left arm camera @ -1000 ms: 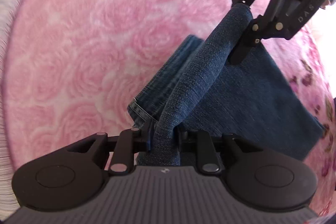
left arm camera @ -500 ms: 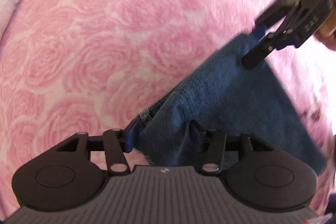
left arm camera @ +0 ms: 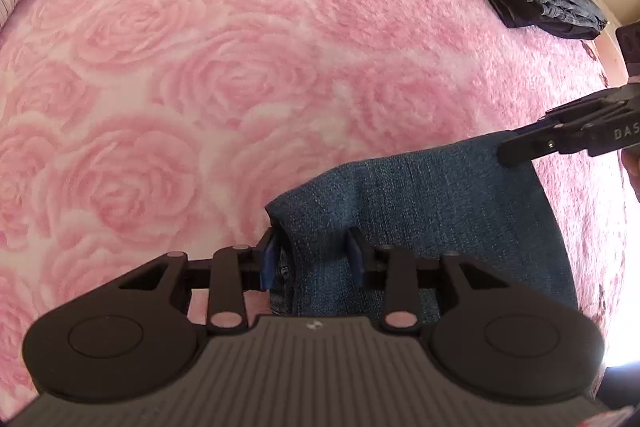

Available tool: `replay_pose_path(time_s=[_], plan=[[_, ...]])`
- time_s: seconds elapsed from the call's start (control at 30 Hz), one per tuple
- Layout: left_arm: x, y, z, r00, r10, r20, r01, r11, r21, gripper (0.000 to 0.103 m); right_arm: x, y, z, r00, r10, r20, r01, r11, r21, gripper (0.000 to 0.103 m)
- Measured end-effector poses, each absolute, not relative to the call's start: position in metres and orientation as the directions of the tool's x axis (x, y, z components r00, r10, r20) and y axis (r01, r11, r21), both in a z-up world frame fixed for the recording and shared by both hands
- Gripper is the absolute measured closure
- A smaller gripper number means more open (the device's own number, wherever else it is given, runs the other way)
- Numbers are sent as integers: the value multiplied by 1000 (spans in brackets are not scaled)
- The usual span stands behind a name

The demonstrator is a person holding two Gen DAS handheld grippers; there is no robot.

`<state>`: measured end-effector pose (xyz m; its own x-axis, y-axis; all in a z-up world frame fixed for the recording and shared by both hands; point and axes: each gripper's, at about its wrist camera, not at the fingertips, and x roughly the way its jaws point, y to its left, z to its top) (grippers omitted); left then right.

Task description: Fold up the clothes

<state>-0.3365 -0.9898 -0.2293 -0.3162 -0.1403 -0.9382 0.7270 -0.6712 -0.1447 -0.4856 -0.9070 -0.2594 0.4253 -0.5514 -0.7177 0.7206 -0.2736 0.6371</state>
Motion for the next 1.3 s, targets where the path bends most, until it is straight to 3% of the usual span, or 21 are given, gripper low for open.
replay_pose_path(time_s=[0.2,0.3,0.37,0.57,0.67,0.83,0.93,1.0,1.1,1.2,1.3], plan=[[-308,-977,-196,-303,-218,-928,759,-644,-97,70,-486,-893,-242,383,-601,-701,711,-293,639,64],[-308,-966,-178,-340,-294,-893,760,-645,-77,77,-483,-889,-242,360,-623,-695,705,-306,640,67],[-315,-962,-177,-392,-286,-874,751,-648,-125,77,-477,-893,-249,360,-609,-707,716,-305,628,76],[-352,-963,-228,-339,-216,-916,710,-697,-98,78,-475,-897,-266,340,-589,-733,745,-307,592,76],[-342,-970,-241,-342,-213,-915,744,-656,-126,92,-478,-888,-249,339,-603,-722,753,-286,593,75],[-329,-972,-227,-360,-207,-910,771,-615,-165,93,-456,-873,-213,336,-634,-696,807,-187,560,75],[-320,-962,-210,-354,-229,-907,771,-620,-145,78,-436,-878,-219,393,-592,-703,815,-129,564,75],[-309,-948,-200,-346,-229,-910,772,-621,-137,75,-426,-884,-237,392,-529,-753,838,-133,529,75],[-288,-922,-190,-317,-222,-922,777,-618,-119,73,-426,-882,-239,379,-541,-751,831,-158,534,78],[-260,-892,-189,-307,-190,-932,800,-582,-145,59,-423,-865,-225,374,-571,-731,808,-186,559,66],[-230,-862,-197,-306,-156,-939,832,-523,-184,52,-411,-834,-220,382,-564,-732,787,-218,578,58]])
